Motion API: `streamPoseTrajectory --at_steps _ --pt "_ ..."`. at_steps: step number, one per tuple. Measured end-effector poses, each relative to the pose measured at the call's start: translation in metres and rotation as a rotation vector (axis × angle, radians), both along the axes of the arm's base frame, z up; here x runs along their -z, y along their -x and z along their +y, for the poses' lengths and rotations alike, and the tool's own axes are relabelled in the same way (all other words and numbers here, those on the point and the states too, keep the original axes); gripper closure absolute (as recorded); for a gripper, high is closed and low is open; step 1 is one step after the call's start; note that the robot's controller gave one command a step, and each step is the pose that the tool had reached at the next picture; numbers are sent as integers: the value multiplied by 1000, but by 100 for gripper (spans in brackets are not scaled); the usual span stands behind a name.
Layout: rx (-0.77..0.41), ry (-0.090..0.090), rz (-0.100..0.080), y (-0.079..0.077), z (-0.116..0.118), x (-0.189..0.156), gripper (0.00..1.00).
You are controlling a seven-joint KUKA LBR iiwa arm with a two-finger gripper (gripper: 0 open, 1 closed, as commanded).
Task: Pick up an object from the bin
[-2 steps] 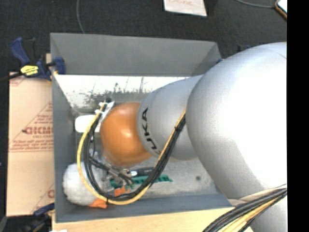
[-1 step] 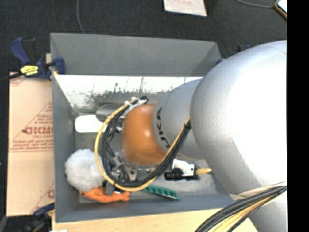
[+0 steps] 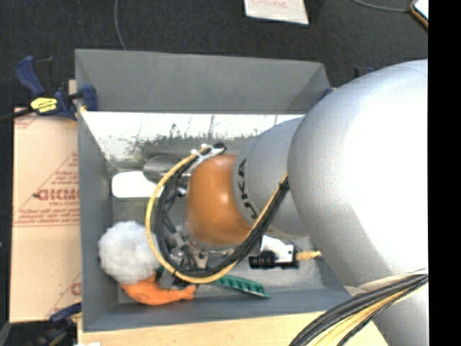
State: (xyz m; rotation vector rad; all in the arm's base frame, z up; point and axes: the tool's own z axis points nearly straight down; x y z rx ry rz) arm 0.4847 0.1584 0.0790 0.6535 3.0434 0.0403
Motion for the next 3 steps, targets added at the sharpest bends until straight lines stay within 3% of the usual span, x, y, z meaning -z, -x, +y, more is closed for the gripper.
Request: streamPoseTrajectory --at_steps 1,3 --pt "0 1 -2 0 -1 -16 100" --pt "0 9 14 4 -5 -58 100"
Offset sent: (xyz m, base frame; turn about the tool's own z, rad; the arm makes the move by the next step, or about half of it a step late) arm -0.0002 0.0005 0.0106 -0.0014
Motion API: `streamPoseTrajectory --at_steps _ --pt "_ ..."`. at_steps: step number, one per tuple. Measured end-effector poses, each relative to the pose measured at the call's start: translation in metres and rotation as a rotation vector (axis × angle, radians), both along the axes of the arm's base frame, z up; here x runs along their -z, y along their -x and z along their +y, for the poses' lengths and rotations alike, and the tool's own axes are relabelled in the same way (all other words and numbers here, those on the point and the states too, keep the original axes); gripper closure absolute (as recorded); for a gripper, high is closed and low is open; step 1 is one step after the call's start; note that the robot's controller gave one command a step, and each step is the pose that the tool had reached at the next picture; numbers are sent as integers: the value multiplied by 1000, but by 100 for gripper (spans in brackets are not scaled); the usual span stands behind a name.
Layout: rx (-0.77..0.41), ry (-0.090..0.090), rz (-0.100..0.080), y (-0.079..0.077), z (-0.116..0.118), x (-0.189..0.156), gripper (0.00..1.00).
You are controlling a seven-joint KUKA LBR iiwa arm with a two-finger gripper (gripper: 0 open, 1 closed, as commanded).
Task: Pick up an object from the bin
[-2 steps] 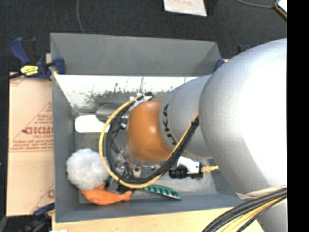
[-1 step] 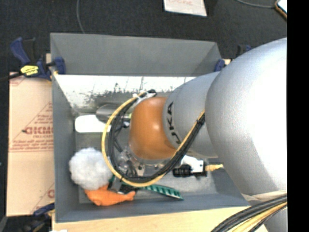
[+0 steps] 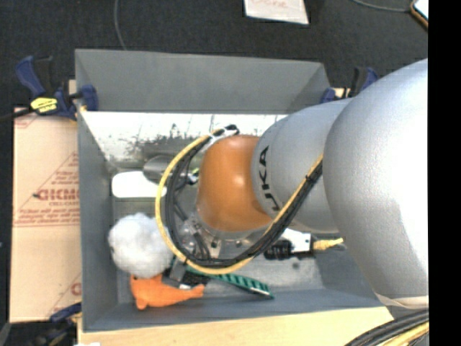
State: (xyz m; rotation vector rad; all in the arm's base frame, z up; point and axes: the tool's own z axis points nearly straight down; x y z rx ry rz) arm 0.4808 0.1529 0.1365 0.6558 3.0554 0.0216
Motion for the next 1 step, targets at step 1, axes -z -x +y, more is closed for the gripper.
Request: streamPoseTrajectory --at_steps 1 --pt "-1 -2 -7 -2 0 -16 100"
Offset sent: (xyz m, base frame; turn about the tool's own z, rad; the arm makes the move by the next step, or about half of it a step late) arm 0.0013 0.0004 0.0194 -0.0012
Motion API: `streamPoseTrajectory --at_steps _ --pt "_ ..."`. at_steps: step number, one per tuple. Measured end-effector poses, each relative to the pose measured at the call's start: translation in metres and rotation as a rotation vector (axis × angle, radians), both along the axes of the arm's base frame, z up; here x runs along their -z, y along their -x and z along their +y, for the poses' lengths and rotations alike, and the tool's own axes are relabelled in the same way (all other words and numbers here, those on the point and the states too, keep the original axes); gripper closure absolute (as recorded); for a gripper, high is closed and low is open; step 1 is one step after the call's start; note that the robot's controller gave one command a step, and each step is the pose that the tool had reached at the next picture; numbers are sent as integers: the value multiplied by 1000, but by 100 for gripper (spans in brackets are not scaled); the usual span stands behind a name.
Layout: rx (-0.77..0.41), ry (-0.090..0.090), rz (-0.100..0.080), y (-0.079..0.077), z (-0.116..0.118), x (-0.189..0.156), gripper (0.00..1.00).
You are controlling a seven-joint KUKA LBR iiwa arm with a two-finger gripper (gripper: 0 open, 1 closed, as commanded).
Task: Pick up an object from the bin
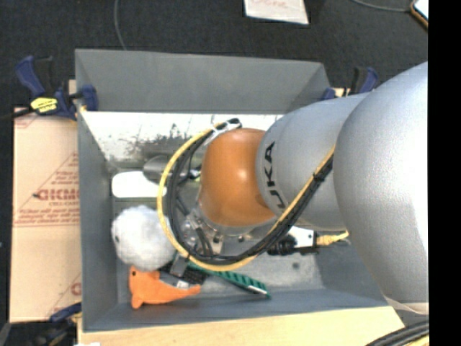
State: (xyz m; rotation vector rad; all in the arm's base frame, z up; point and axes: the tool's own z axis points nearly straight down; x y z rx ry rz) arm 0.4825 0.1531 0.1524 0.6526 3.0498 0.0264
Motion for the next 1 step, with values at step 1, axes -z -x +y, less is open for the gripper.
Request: streamPoseTrajectory --at_steps 1 --pt "0 0 -1 0 0 -1 100"
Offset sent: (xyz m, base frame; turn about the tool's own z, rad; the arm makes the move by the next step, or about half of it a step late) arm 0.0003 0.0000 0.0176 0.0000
